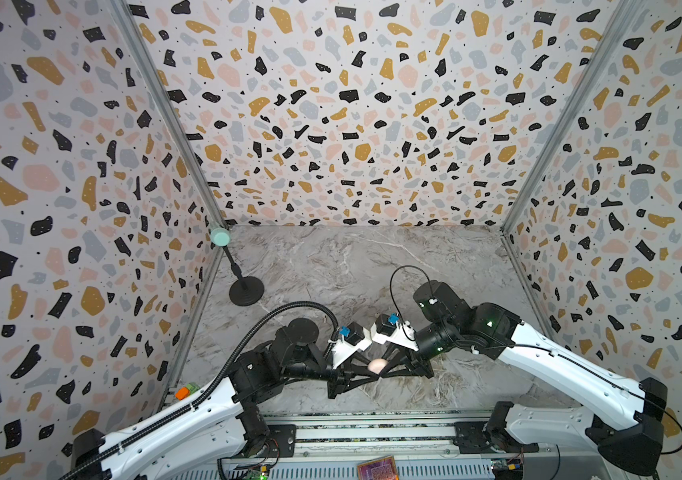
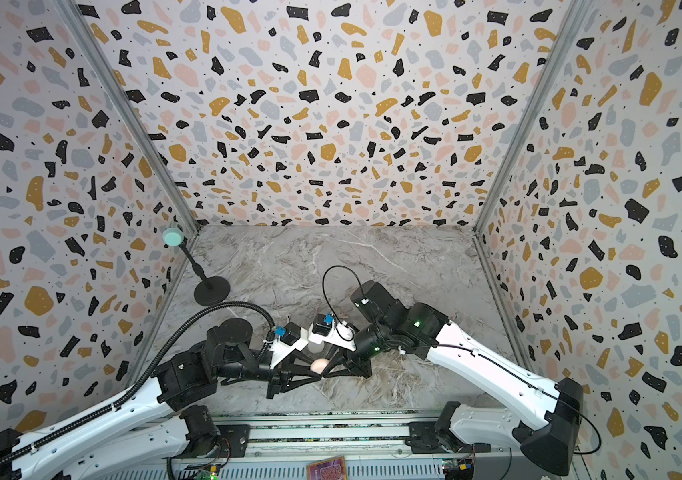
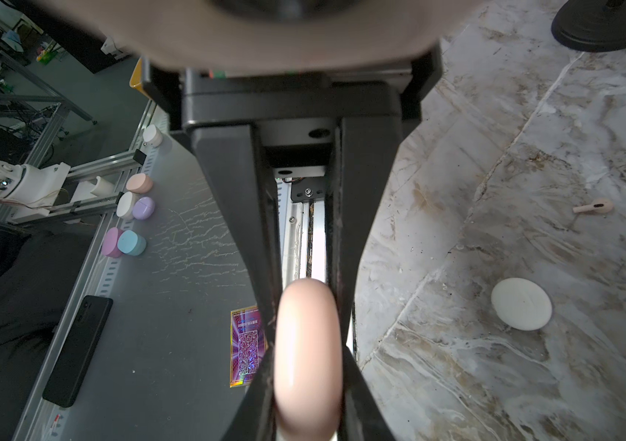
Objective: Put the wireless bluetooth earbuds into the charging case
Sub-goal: 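Open the right gripper and draw it back from the pink case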
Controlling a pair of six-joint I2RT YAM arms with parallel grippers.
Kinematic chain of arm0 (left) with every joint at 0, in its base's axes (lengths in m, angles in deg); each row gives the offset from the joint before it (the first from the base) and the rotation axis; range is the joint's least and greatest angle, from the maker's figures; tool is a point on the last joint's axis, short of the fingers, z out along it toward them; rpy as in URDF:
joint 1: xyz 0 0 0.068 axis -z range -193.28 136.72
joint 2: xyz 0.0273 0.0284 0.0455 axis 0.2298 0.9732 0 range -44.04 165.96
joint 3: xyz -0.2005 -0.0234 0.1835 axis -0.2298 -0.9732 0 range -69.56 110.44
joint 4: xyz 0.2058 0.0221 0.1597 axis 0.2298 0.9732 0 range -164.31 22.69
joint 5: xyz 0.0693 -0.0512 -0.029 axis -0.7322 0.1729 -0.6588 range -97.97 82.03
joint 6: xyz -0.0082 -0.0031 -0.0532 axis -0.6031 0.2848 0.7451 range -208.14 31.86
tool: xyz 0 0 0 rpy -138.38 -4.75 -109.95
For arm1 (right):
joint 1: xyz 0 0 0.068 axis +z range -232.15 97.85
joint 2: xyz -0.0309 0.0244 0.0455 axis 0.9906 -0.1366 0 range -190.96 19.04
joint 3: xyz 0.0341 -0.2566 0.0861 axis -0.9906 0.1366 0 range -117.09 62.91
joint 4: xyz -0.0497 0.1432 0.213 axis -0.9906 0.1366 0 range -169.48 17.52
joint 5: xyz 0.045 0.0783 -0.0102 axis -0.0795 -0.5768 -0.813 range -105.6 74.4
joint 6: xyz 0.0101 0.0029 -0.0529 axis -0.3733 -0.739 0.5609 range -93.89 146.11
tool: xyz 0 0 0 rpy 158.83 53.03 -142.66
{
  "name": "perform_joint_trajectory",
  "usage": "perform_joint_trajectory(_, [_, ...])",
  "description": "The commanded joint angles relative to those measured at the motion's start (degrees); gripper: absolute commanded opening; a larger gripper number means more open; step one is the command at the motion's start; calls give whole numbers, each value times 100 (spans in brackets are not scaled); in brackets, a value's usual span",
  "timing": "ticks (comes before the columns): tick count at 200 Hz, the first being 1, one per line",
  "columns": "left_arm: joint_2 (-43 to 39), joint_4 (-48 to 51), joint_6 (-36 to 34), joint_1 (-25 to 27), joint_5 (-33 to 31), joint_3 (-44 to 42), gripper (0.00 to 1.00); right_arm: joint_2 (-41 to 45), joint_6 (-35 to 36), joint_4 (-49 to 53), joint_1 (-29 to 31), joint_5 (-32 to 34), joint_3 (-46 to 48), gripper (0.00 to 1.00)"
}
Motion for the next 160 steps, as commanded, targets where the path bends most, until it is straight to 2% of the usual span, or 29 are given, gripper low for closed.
perform_joint_trajectory(1, [-10, -424, -13, 34, 378, 74, 25, -40, 38, -3, -1, 312, 45, 0])
perform_joint_trajectory(26, [7, -419, -16, 35, 378, 80, 22, -81, 26, -9, 36, 390, 44, 0])
perform_joint_trajectory(46, [8, -431, -24, 34, 318, 70, 9, -51, 2, -46, 60, 511, 61, 0])
perform_joint_trajectory(54, [21, -433, -31, 35, 266, 63, 0, -37, 2, -67, 77, 546, 59, 0])
perform_joint_trajectory(71, [3, -475, -62, 35, 94, 34, 0, 66, 12, -107, 78, 629, 68, 0])
perform_joint_trajectory(85, [-69, -574, -98, 34, -67, -35, 0, 167, -30, -175, 78, 766, 89, 16])
perform_joint_trajectory(96, [-172, -725, -130, 34, -176, -143, 0, 249, -60, -229, 78, 897, 121, 51])
perform_joint_trajectory(110, [-390, -1060, -26, 35, -570, -376, 0, 357, -93, -303, 65, 1164, 161, 67])
perform_joint_trajectory(114, [-474, -1193, 11, 34, -671, -461, 0, 402, -95, -322, 65, 1235, 166, 75])
perform_joint_trajectory(118, [-557, -1313, 25, 34, -716, -555, 0, 442, -99, -352, 61, 1305, 178, 95])
perform_joint_trajectory(120, [-610, -1356, -12, 34, -715, -601, 0, 462, -107, -373, 63, 1341, 184, 100])
perform_joint_trajectory(136, [-920, -1748, -77, 39, -838, -897, 0, 722, -165, -546, -1, 1543, 233, 99])
perform_joint_trajectory(160, [-1007, -1801, -408, 34, -1459, -985, 0, 1212, -259, -927, -201, 1678, 403, 99])
